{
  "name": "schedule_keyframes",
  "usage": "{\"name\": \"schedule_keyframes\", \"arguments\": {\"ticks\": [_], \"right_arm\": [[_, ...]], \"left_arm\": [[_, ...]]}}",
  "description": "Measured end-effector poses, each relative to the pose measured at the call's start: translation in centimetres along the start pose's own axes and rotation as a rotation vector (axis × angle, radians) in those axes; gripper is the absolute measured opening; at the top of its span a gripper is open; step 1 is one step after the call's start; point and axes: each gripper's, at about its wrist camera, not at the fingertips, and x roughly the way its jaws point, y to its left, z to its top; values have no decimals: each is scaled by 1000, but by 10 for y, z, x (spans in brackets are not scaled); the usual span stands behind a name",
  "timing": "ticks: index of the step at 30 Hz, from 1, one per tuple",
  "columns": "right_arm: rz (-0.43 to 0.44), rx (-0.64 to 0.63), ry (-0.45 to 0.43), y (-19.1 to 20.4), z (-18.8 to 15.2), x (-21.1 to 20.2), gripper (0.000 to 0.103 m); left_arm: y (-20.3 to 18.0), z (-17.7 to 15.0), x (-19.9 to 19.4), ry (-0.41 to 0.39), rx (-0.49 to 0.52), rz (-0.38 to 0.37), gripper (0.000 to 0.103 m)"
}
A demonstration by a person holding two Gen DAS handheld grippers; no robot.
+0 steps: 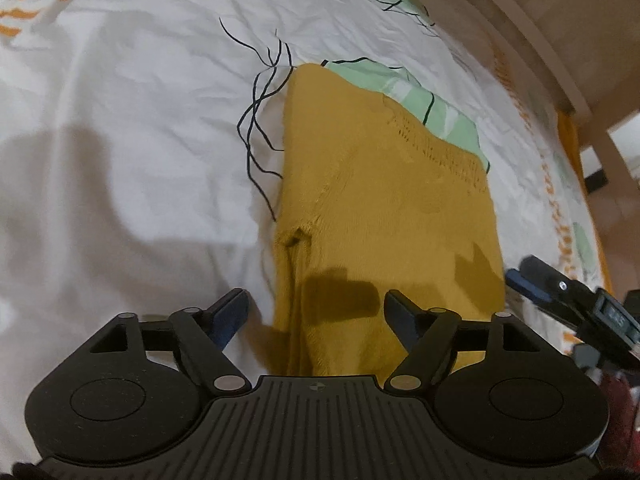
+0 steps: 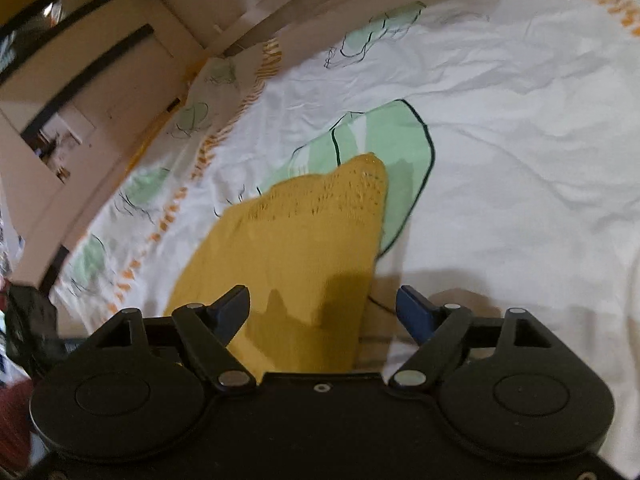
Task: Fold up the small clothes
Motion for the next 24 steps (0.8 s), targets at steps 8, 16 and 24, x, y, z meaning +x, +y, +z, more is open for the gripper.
{"name": "schedule_keyframes", "arguments": {"ticks": [8,16,24], "right_arm": [[120,111,32,-22,6,35,84],[185,116,33,-22,16,51,91],[213,91,37,-22,22,56,96]], "left_arm": [[-9,8,14,1,-2,-26,80],[-29,13,27,12,46,20,86],[-42,11,30,25,94,46,87]]}}
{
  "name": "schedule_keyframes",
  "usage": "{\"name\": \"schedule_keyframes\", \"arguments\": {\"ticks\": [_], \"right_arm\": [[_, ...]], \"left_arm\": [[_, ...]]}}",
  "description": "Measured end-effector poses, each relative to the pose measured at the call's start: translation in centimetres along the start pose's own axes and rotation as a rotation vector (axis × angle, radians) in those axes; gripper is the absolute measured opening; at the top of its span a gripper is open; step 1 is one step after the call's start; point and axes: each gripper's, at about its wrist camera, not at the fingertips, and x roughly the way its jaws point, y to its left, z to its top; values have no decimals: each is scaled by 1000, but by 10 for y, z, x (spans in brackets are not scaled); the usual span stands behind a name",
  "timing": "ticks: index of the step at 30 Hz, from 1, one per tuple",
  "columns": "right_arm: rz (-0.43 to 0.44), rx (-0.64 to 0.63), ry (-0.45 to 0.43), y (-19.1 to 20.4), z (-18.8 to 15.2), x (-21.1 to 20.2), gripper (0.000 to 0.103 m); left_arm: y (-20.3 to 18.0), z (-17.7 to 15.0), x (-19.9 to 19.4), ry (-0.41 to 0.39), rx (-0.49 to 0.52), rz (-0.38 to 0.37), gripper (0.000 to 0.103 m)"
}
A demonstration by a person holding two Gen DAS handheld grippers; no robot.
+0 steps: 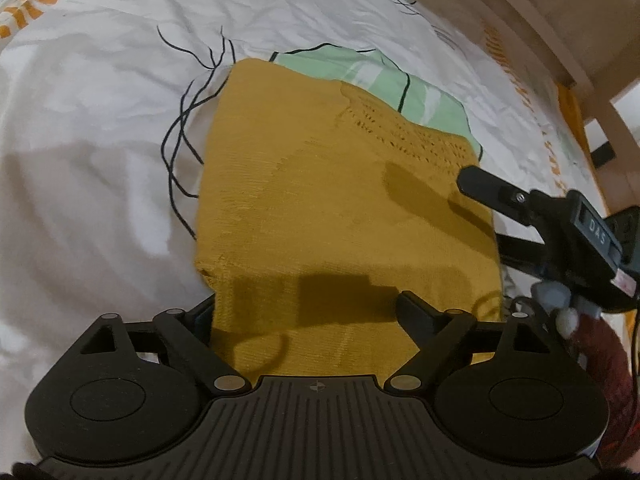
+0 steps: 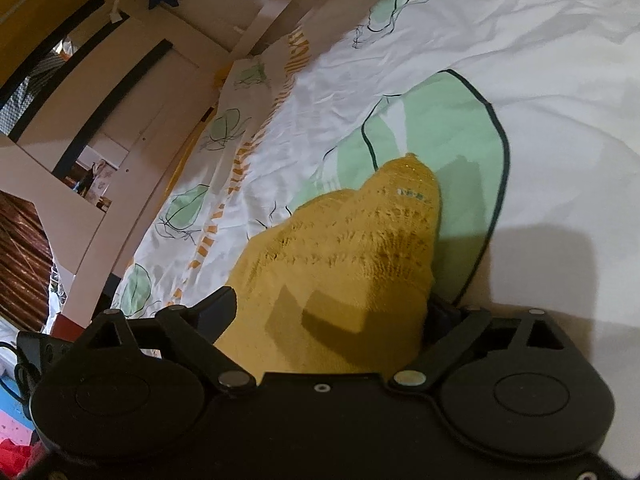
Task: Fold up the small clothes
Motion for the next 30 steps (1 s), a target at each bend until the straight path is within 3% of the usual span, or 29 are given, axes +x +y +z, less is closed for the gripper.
{"name": "schedule_keyframes", "arguments": {"ticks": [10,13,14,15,16,17,18,30], "right_arm": [[20,1,-13,-2,5,6,97],[21,-1,-9,-2,6,6,96],[15,-6,-6,-1,6,6,91],[0,-14,1,-1,5,5,77],[-22,-20,10,-1,5,5,66],[-52,-17,22,-2,5,4,48],[-60,-9,31,-4,4,5,47],[-107,31,12,20,-12,-35,41]], "left_arm": [[-9,-4,1,23,11,-54,85],[-5,-5,0,38,-23,-93,55],[-2,-5,-1,37,-44,-94,42],[1,-6,-2,37,-60,-92,31],[4,-5,-2,39,-65,-101,28],[7,-4,-2,42,-73,-121,23],[10,-4,-4,42,-91,-147,21],[8,-21,-18,74,-127,-311,18]]}}
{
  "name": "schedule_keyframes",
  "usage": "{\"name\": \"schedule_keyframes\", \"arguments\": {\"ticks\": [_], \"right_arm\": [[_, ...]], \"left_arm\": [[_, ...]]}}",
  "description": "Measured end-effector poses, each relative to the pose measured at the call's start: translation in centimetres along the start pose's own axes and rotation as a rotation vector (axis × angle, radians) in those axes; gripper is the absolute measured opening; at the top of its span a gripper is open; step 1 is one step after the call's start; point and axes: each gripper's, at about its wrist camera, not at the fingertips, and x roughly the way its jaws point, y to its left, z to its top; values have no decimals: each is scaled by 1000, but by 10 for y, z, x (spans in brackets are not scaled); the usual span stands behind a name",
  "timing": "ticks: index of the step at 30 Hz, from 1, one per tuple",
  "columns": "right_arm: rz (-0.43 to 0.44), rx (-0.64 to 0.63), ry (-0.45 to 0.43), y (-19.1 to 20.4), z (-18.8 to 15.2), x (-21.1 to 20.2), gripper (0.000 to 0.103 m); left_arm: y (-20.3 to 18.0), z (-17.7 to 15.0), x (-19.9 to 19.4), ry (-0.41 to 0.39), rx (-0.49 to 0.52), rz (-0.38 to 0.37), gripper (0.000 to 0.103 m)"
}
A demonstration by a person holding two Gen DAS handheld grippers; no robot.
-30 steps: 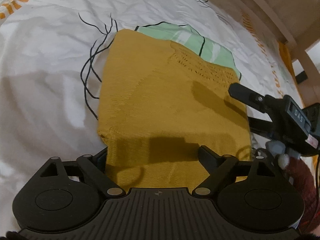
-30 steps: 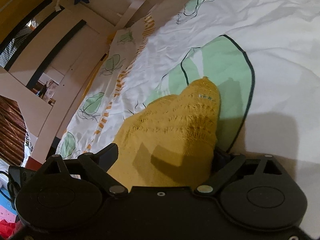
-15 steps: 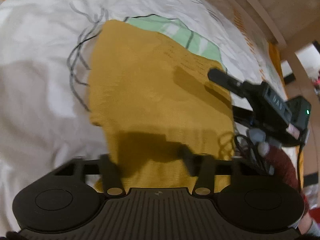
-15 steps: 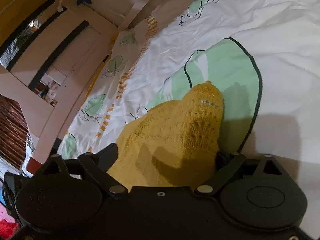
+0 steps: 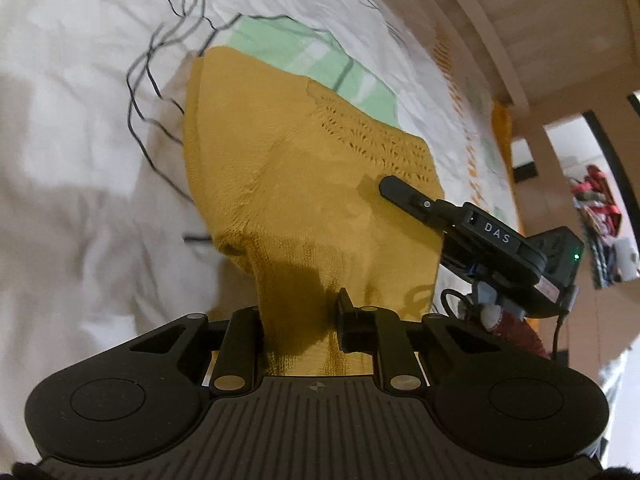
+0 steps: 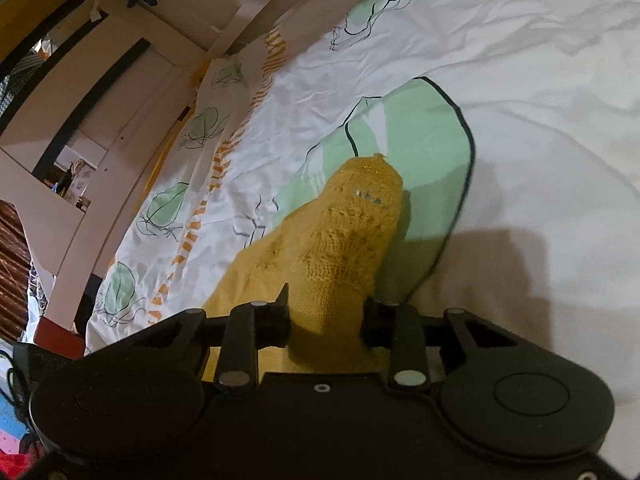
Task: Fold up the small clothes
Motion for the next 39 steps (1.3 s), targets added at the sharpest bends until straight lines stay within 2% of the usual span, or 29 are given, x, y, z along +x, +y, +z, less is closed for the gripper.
{"name": "schedule_keyframes", "arguments": {"ticks": [6,15,20,25,29,31,33,35,39], "right_arm": [[-48,22,21,13,-33,-51,41],[-70,75,29,18,-100,-132,41],[-80,92,-2,13,-126,-157,41],[-214,26,-74,5,-133,-161,41],[-266,27,-122,-8,-138,-162,41],[-261,43,-139,-12,-139,-164,42],[-248,30,-155,-14,-142,-170,47],[-203,49,-161,-15,-145,-177,48],[-118,87,-153,-13,-155,-191,66]], "left_arm": [[-19,-41,-6,37,26,-72,18],[-43,-132,-24,72,76,-122,15],[-49,-159,-20,54,119,-67,15],[-55,-177,-15,-2,217,72,15],[-51,-189,-15,-31,235,123,18],[-46,-193,-15,-45,222,141,19],[-41,-194,-16,-65,191,125,20],[-33,-200,-23,-76,162,111,20],[-32,-197,-27,-90,134,88,20]]}}
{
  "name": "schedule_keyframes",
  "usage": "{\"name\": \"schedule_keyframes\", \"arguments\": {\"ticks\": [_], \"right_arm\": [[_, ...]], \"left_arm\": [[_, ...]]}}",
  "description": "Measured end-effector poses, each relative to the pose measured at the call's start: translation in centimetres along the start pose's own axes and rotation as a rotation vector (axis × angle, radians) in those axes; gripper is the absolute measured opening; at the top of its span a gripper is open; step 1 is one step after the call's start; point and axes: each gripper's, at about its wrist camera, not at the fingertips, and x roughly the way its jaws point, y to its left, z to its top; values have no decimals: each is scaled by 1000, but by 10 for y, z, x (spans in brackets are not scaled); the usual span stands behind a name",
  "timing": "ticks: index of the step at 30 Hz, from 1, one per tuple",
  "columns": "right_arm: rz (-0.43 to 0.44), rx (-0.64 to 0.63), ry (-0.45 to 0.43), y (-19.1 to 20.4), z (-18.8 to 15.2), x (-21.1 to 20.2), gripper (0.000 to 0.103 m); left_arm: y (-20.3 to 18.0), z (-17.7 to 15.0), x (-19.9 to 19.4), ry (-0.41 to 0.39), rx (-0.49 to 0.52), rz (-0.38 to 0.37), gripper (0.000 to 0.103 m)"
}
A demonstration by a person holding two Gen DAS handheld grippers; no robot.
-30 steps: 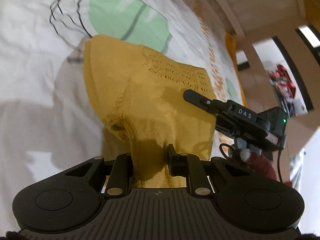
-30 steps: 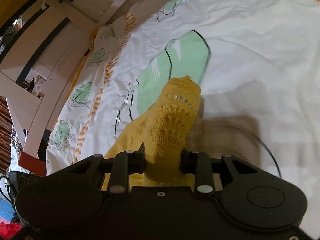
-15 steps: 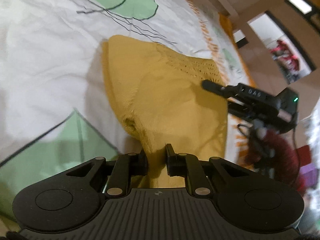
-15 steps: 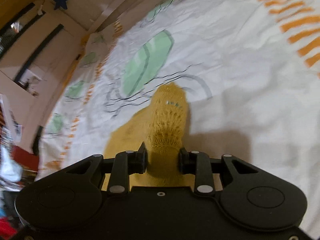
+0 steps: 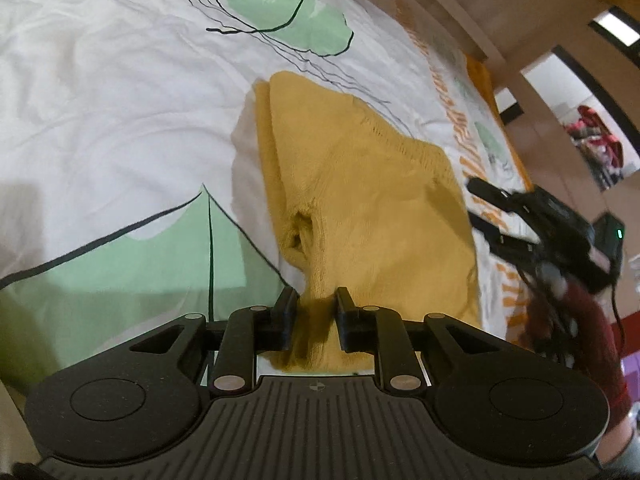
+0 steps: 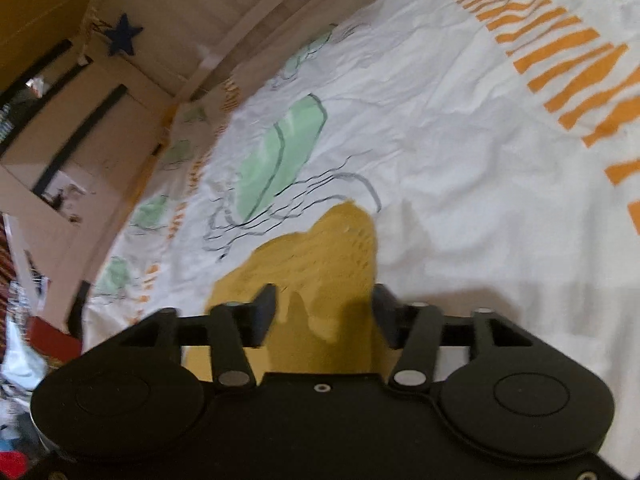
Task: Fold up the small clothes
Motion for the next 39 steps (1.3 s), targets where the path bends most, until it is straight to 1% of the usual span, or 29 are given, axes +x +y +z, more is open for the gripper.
{"name": "schedule_keyframes", "arguments": {"ticks": [3,5,7,9,13,14,15,16,17,18,20,21,23,25,27,29,31,33,35,37,39], "right_arm": [[34,24,34,-2,-12,-12,67],[34,47,67,-5,-23,-16,70],[24,64,112,-7,-37,-18,71],[19,66,157,-7,-47,-16,71],[41,34,212,4,-58,-15,69],[36,21,223,7,-60,-15,54],[1,-25,232,14,-62,-15,21],[-40,-87,237,18,-62,-18,24],[-89,-143,241,24,-62,-19,24],[-131,-173,253,27,-62,-20,24],[-173,-197,265,27,-62,-21,22],[-187,-207,269,26,-62,-20,23],[-192,-214,269,26,-63,-19,23],[-203,-233,263,29,-64,-18,25],[-213,-250,254,31,-66,-18,26],[-220,-259,241,35,-68,-20,28],[-231,-270,218,38,-68,-24,33],[-244,-275,186,40,-66,-30,35],[-260,-280,130,43,-63,-39,37],[-286,-312,45,51,-59,-49,46],[-294,-367,-40,63,-55,-54,61]], "left_arm": [[-2,5,-1,-14,3,-5,21],[-2,9,1,-12,3,-5,22],[-3,12,5,-2,2,-5,22],[-5,14,11,18,8,-2,26],[-5,9,21,59,4,-14,27],[-6,7,21,57,3,-15,27],[-8,5,20,55,8,-10,28],[-9,4,17,51,13,-7,28],[-10,3,13,44,18,2,28],[-12,1,7,31,28,24,27],[-19,0,-9,-36,85,100,27],[-24,0,-20,-86,129,144,27],[-32,2,-36,-171,179,197,28],[-38,8,-46,-247,201,220,29],[-43,15,-46,-285,207,227,33],[-47,23,-34,-275,203,222,33],[-51,25,-16,-246,217,211,33],[-55,19,3,-210,241,213,33],[-53,10,18,-179,254,225,33],[-49,2,27,-174,265,250,34],[-49,-3,25,-194,282,252,35]]}}
